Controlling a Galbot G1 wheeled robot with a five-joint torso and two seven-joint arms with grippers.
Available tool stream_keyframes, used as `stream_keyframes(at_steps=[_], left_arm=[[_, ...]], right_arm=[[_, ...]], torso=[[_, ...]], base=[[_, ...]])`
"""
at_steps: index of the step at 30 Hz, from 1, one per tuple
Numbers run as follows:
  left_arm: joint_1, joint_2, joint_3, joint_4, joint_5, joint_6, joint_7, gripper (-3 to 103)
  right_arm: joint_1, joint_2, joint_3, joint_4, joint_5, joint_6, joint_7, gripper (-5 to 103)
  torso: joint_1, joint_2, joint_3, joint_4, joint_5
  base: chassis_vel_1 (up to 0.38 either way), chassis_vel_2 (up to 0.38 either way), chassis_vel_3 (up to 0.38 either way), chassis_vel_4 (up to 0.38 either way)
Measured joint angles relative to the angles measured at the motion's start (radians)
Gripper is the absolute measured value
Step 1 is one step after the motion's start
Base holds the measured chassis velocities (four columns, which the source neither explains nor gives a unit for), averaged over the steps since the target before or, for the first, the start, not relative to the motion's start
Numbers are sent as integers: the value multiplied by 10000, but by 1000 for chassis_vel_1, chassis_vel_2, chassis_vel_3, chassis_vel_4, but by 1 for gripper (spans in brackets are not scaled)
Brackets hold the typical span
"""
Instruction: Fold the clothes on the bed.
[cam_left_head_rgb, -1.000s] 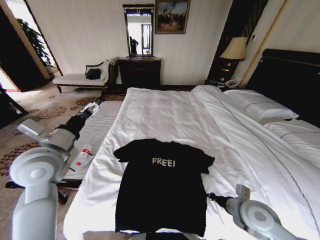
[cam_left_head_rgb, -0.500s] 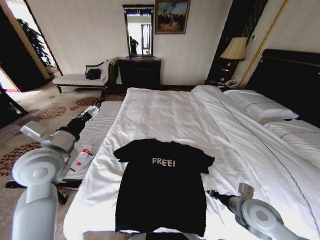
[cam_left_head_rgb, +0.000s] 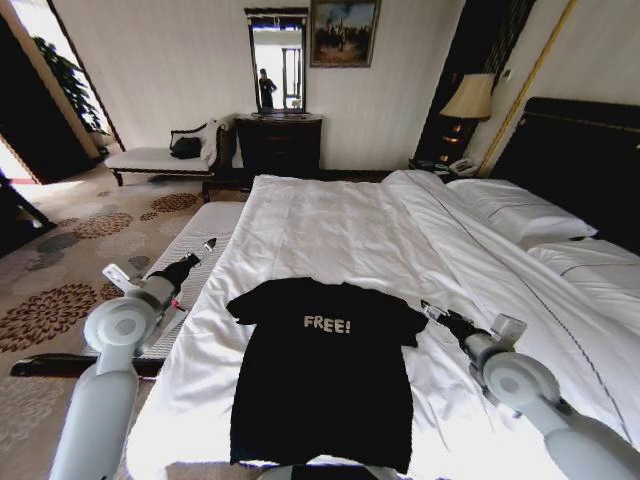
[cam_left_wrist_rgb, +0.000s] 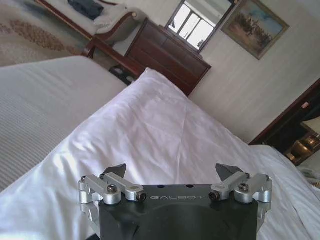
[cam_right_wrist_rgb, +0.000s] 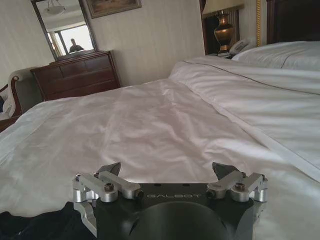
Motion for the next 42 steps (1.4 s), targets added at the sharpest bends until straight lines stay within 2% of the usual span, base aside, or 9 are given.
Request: stream_keyframes(at_steps=[4,9,16,23,25,28,30,34,42], left_arm=[[414,-178,218,560,-996,356,-342,100],[1040,-475,488,1103,-1441,798,-791,100],[1510,-832,935,1572,-635,856,-507,100],[1276,-1457,1201,2182,-172,327,246,101],[1229,-1512,1205,2257,-119,261,340,97],[1016,-1764,1193,2627,18,16,666,81],[970,-1818,1193,2738,75,-39,729,81],[911,-1929,1275,2936,310,-167,854,59],[978,-1861,1315,2778,425,-172,885,32]], right_arm=[[511,670,-285,-517,-840,249,-274,100],[702,1399,-325,-560,-870,257,-275,100],[639,1704,-321,-629,-817,216,-176,100],[631,1595,-317,-775,-707,190,-110,100],[632,1587,-316,-787,-697,187,-108,100],[630,1570,-321,-920,-665,180,-101,100],[635,1570,-342,-975,-663,180,-100,100],[708,1617,-458,-1122,-656,180,-91,100],[814,1673,-604,-1269,-652,180,-68,100]], torso=[[0,0,0,-1,1],[1,0,0,1,0],[-1,0,-1,-1,-1],[0,1,-2,-1,0],[-1,1,-1,-2,0],[0,1,-1,-1,1],[0,0,-1,-1,1],[0,1,-1,0,1],[0,0,-1,0,0]], base=[[0,0,0,0],[0,0,0,0],[0,0,0,0],[0,0,0,0],[0,0,0,0],[0,0,0,0],[0,0,0,0],[0,0,0,0],[0,0,0,0]])
